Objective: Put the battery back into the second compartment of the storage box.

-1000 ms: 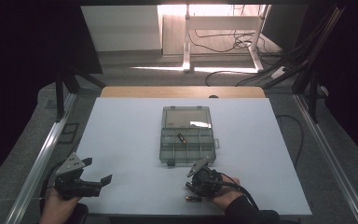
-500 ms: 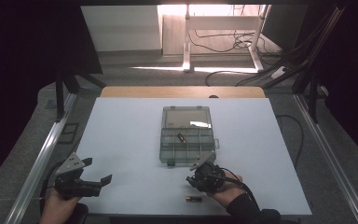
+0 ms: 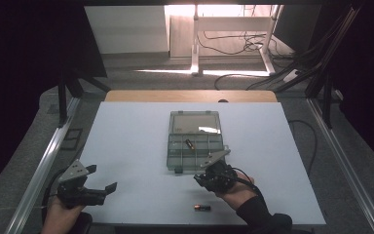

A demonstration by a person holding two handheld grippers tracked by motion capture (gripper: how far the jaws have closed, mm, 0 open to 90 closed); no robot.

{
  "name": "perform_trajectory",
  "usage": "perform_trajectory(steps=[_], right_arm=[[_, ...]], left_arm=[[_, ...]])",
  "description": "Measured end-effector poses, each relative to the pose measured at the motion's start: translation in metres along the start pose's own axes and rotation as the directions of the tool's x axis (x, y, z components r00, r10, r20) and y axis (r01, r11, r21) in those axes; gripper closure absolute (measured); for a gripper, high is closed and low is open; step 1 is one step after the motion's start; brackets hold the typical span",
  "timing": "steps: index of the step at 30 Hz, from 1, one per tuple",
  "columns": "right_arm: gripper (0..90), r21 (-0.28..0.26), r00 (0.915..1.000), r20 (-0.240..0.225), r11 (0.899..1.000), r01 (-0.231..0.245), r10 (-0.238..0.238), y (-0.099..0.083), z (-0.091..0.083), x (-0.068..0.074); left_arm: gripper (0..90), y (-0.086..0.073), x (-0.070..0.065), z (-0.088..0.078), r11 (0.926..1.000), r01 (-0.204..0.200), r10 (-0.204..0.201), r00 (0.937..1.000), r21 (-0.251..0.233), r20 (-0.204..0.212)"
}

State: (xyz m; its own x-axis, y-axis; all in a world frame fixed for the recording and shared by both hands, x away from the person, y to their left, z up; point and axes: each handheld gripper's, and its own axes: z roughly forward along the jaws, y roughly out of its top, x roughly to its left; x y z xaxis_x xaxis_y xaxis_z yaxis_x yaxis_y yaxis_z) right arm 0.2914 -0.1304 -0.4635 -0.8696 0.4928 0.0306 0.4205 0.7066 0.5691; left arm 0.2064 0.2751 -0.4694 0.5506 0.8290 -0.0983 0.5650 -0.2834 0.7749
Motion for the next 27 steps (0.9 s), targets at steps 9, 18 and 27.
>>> perform_trajectory(steps=[9, 18, 27], right_arm=[[76.7, -0.032, 0.9996, 0.014, 0.999, -0.026, 0.026, 0.009, -0.004, -0.01], [76.7, -0.077, 0.9973, 0.018, 0.995, -0.07, 0.072, 0.023, -0.01, -0.023], [76.7, -0.099, 0.9954, 0.023, 0.991, -0.091, 0.093, 0.043, -0.007, -0.035]], left_arm=[[2.6, 0.0, 0.0, 0.0, 1.0, 0.0, 0.0, 1.0, 0.0, -0.002], [2.6, 0.0, 0.0, 0.0, 1.0, 0.001, -0.001, 1.0, 0.003, -0.003], [2.6, 0.0, 0.0, 0.0, 1.0, 0.003, -0.003, 1.0, 0.001, 0.0]])
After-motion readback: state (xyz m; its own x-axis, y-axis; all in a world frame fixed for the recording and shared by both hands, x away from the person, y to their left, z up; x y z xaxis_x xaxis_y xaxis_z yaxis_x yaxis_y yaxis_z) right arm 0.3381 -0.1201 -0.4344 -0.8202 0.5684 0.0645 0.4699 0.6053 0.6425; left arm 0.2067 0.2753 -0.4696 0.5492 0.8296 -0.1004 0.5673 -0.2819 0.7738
